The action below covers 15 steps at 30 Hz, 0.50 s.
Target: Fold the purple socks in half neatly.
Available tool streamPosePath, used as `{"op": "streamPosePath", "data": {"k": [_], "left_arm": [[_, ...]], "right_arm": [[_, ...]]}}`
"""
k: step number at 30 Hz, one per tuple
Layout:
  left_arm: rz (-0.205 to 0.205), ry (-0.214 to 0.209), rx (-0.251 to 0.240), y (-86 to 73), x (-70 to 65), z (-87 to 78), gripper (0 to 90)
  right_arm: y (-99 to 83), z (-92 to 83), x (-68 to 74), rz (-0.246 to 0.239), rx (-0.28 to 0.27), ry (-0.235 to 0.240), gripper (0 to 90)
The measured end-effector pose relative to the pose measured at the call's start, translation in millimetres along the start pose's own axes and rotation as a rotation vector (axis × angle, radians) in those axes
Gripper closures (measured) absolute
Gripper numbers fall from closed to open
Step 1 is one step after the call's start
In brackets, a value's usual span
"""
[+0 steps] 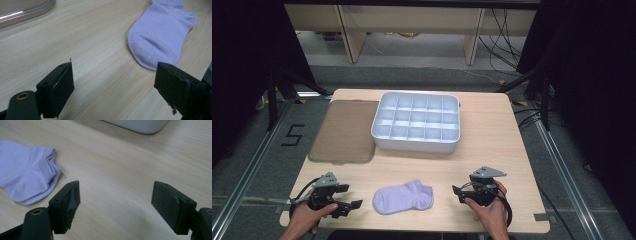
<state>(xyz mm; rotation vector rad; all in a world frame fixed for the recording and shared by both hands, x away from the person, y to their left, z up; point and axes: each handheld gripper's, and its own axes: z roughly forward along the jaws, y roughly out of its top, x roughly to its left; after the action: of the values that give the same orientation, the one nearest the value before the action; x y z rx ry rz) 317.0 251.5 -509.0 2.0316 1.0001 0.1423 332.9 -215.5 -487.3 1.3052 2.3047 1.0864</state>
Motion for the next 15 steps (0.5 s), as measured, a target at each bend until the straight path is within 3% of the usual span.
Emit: {"op": "streamPosePath", "data": {"k": [3, 4, 5, 7, 8, 12, 13, 15], "left_arm": [[0.023, 0.004, 0.019, 0.2, 0.7, -0.6, 15.0], [0.032, 0.004, 0.027, 0.3, 1.0, -1.0, 15.0], [0.013, 0.007, 0.01, -0.2, -0.7, 0.3, 15.0], [0.014, 0.009, 0.011, -0.2, -0.8, 0.3, 15.0], [0.013, 0.008, 0.003, -0.5, -1.2, 0.7, 15.0], [0.007, 0.015, -0.001, -0.6, -2.8, 0.4, 14.9], [0.02, 0.017, 0.01, -0.3, -2.5, -0.3, 14.9], [0.01, 0.017, 0.0, -0.5, -3.4, 0.4, 14.9]], "right_arm": [[0.9, 0.6, 1.6, -0.025, -0.003, 0.003, 25.6], [1.3, 0.3, 4.1, -0.008, 0.008, 0.009, 25.7], [1.1, 2.0, 3.0, -0.047, -0.007, 0.005, 26.6], [2.5, 0.4, 6.7, -0.032, 0.002, 0.01, 28.6], [3.3, 0.8, 7.3, -0.053, -0.007, 0.012, 31.4], [5.7, -0.6, 12.5, -0.054, -0.012, 0.027, 34.2], [7.1, 0.1, 16.7, -0.068, -0.022, 0.04, 37.3], [7.9, 0.0, 18.8, -0.08, -0.025, 0.042, 38.9]]}}
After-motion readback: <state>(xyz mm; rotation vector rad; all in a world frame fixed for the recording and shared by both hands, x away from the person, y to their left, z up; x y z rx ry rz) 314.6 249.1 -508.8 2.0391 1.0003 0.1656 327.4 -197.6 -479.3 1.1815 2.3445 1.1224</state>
